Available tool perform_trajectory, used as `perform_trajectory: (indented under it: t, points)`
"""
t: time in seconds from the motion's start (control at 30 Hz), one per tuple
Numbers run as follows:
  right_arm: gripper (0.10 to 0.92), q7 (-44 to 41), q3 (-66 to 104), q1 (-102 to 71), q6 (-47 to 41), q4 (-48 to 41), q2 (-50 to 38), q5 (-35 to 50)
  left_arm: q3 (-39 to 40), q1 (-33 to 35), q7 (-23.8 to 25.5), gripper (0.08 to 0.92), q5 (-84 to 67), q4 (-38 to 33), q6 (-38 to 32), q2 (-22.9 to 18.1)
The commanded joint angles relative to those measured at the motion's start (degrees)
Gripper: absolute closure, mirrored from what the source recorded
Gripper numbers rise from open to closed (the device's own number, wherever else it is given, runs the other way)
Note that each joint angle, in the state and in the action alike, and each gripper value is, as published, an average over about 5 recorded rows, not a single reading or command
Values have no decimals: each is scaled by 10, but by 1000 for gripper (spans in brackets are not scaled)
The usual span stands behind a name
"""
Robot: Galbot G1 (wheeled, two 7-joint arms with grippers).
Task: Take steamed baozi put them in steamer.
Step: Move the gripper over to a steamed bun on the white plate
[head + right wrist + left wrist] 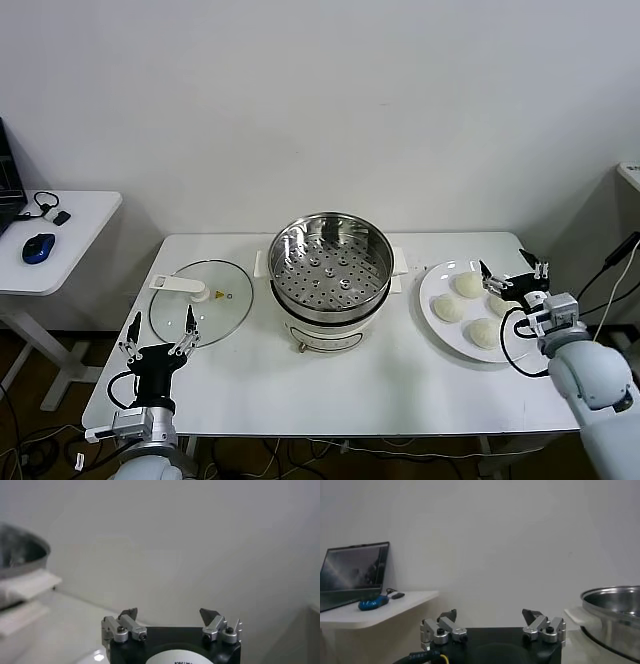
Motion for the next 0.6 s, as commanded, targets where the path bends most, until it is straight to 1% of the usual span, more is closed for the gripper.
perform_trajectory:
  t: [0.03,0.17,0.3,0.43,0.6]
  points:
    - [203,-119,-23,41,-52,-25,-136,-70,2,-1,0,177,1,4,-1,-28]
    - [203,-177,-77,89,-34,-44,-178,-102,7,-3,1,177,3,8,-2,-28]
    - [203,-244,-176,180,-5,-73,-216,-129,10,-5,2,177,3,13,-4,-28]
    - [203,-299,-308,297,22,-105,-241,-136,13,-6,2,177,3,19,-6,-28]
    - [203,-350,-529,484,50,-155,-246,-137,12,-4,2,177,1,25,-10,-28]
